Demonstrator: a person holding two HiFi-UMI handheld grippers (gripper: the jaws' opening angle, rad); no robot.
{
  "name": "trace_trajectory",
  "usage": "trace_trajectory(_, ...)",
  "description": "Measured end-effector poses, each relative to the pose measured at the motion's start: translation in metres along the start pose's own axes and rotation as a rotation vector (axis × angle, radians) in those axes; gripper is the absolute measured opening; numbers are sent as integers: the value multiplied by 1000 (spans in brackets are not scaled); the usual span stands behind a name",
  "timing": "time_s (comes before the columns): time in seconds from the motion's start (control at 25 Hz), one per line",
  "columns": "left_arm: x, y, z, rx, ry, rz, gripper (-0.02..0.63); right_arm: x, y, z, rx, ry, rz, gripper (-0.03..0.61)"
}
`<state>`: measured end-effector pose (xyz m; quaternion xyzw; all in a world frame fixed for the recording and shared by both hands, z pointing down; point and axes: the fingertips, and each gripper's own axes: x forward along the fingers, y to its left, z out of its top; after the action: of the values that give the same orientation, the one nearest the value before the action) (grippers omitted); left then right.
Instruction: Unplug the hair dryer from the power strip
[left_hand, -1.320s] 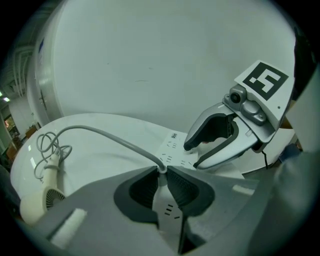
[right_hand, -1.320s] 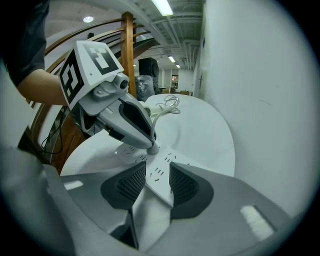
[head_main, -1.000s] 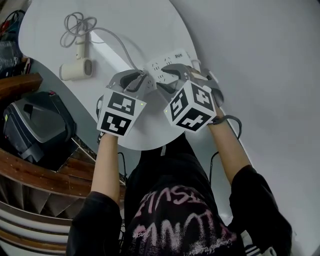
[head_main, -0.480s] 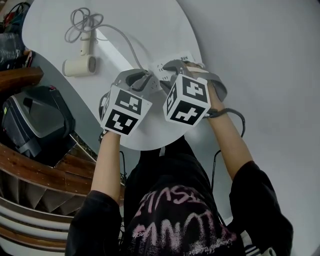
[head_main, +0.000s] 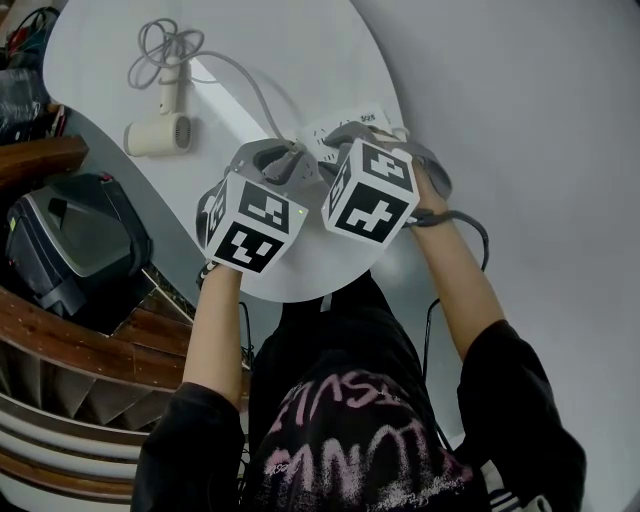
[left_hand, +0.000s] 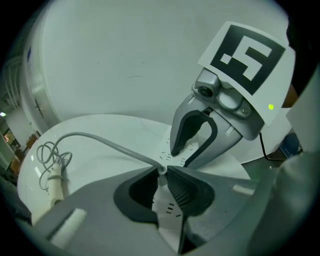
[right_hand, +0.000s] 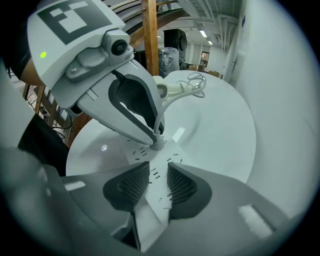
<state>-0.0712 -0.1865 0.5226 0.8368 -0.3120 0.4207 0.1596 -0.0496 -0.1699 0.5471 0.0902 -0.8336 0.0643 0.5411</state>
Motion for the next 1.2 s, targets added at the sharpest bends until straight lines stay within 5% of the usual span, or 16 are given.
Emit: trace_trajectory(1.2, -3, 3, 2, -65, -2, 4, 49, 0, -4, 0, 88, -31, 13, 147)
